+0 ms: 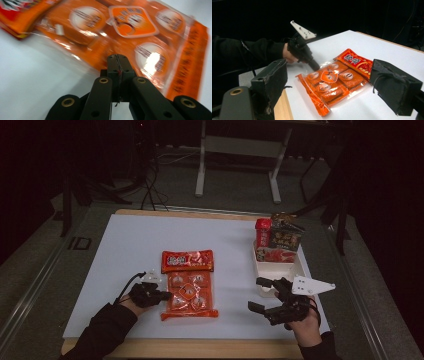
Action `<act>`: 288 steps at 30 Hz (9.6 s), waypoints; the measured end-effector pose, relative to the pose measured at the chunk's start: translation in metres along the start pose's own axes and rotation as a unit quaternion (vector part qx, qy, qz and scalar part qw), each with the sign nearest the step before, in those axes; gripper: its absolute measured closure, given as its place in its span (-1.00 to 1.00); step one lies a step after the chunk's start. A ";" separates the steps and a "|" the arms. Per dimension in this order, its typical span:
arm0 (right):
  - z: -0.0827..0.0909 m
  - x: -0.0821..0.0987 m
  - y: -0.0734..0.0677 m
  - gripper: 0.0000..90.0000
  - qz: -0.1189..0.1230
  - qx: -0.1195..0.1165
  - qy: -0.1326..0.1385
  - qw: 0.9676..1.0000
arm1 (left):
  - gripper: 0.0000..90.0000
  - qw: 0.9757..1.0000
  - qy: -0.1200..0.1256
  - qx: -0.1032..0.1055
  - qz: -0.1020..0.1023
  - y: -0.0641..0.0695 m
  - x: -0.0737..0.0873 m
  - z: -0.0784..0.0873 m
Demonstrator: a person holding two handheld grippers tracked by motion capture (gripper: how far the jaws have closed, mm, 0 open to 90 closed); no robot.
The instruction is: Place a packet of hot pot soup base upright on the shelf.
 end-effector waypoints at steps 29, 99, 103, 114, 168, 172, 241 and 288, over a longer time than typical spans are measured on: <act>0.003 0.001 0.004 -0.62 0.006 0.006 0.001 1.000 | 1.00 1.000 -0.001 -0.008 0.003 -0.001 -0.026 -0.035; 0.004 0.003 0.000 -0.62 0.007 0.003 -0.004 1.000 | 1.00 0.998 -0.023 0.059 -0.024 0.063 -0.022 -0.055; 0.004 0.004 0.001 -0.62 0.004 0.004 -0.006 1.000 | 1.00 0.997 -0.019 0.068 -0.027 0.071 -0.022 -0.059; 0.006 0.004 0.003 -0.65 0.015 0.014 -0.003 1.000 | 0.61 0.999 0.025 0.030 0.005 0.044 -0.038 -0.057; -0.002 0.016 0.003 -0.75 0.043 0.051 -0.040 0.997 | 0.67 0.995 0.029 0.013 0.089 -0.018 -0.071 -0.115; -0.002 0.017 0.004 -0.77 0.035 0.048 -0.041 0.997 | 0.96 0.998 0.021 -0.004 0.053 -0.009 -0.075 -0.118; -0.016 0.009 0.041 -0.04 0.034 0.063 -0.034 0.997 | 0.99 0.964 0.223 0.111 -0.094 0.106 -0.146 0.011; -0.033 -0.032 -0.003 1.00 0.022 -0.056 -0.106 0.993 | -0.50 0.965 0.217 0.133 -0.064 0.103 -0.142 0.030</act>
Point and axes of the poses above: each handheld gripper's, and its own axes: z roughly backward along the jaws, x roughly out of its underside, y roughly to its right, the point moved 8 cm from there along -z, roughly forward along the jaws, and after that the axes turned 12 degrees about y, right-handed, at the moved point
